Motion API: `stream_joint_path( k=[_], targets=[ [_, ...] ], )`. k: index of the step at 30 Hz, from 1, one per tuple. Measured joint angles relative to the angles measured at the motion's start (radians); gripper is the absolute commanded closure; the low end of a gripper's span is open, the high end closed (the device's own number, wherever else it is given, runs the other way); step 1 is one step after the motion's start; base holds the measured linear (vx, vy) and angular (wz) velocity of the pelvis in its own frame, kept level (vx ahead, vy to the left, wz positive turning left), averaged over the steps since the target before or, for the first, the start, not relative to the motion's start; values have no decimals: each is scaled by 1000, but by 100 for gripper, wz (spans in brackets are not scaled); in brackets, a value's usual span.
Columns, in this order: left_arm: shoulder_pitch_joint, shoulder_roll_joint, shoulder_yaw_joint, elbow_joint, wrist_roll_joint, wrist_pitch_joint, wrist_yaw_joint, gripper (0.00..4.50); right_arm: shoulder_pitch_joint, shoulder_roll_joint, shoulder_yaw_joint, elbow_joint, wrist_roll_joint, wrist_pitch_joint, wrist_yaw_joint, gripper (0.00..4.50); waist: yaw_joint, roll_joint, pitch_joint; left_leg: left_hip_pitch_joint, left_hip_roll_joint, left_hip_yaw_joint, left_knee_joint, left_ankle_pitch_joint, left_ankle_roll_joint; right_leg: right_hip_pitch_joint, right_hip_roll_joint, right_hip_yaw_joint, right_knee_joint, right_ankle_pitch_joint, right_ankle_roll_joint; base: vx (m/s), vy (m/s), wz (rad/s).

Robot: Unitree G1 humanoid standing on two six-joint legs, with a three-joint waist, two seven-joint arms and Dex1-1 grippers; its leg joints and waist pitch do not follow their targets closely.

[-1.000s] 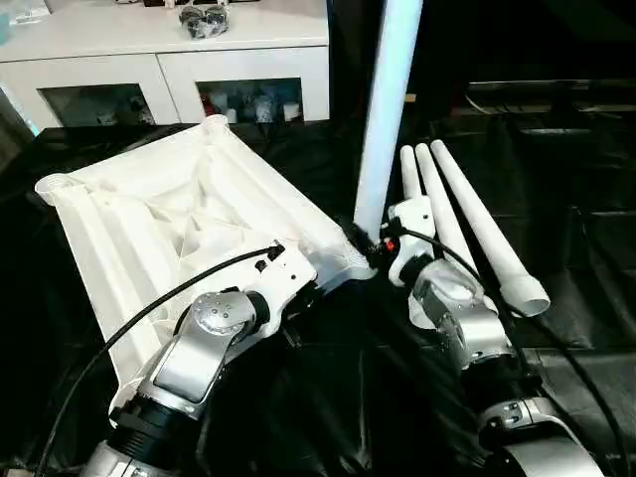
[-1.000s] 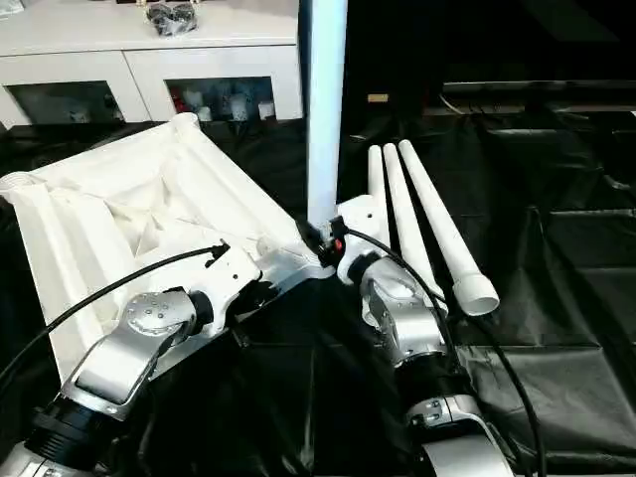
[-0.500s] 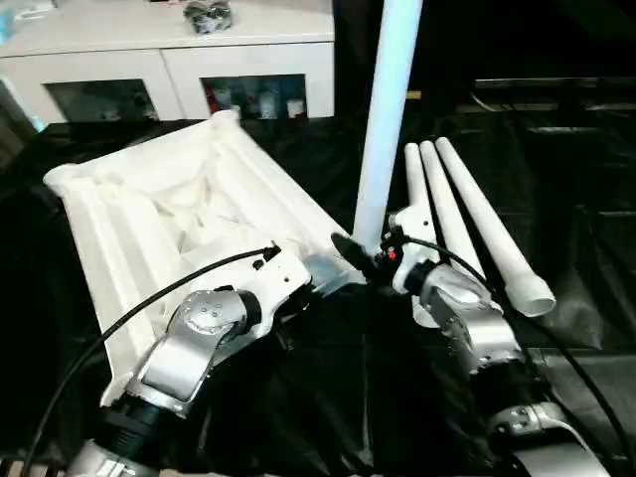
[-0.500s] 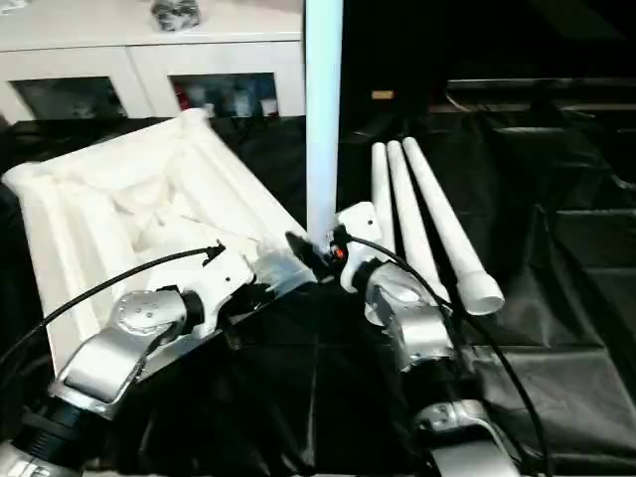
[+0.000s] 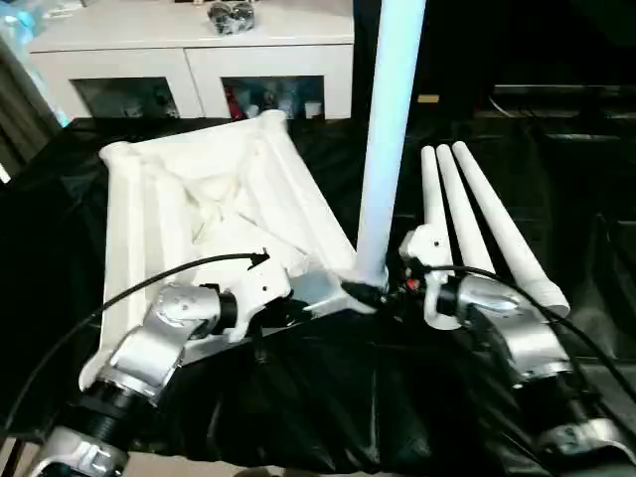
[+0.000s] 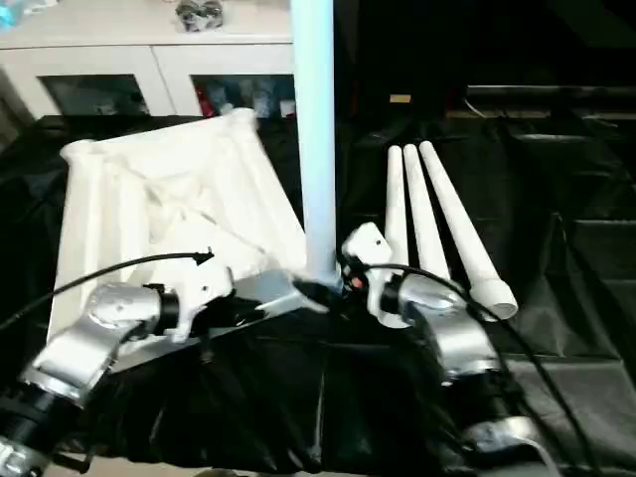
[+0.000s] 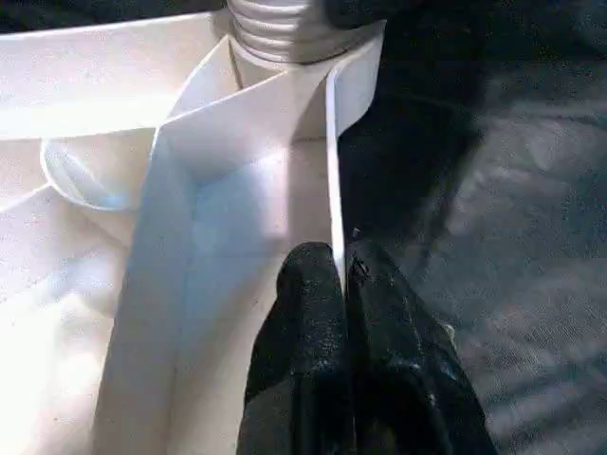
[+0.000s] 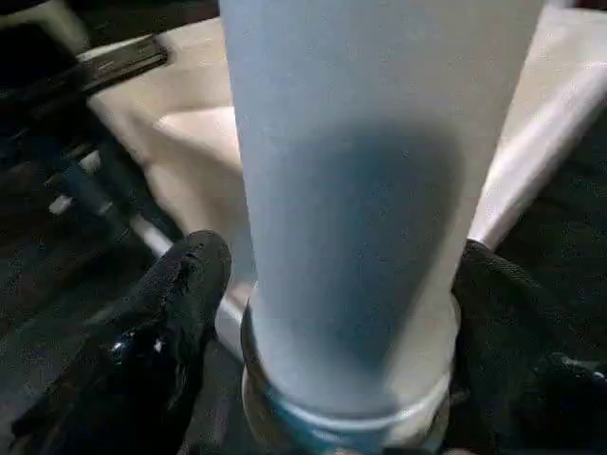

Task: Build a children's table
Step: Rotate leg to tighten

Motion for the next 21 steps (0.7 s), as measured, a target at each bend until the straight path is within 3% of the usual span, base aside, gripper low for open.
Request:
stream_joint_path(
  k=[8, 21],
  targets=[
    [-23, 40, -11, 45, -17, -56, -99, 450, 18, -38, 32, -39, -3, 16, 72, 165, 1, 0, 0, 0, 0, 0, 3, 0, 1, 0, 0, 0, 0, 0, 0, 0, 0, 0],
    [-51, 36, -12, 119, -18, -111, -153, 450, 35, -37, 40, -64, -2, 31, 89, 175, 4, 2, -2, 0, 0, 0, 3, 0, 1, 3, -1, 0, 1, 0, 0, 0, 0, 0]
  ],
)
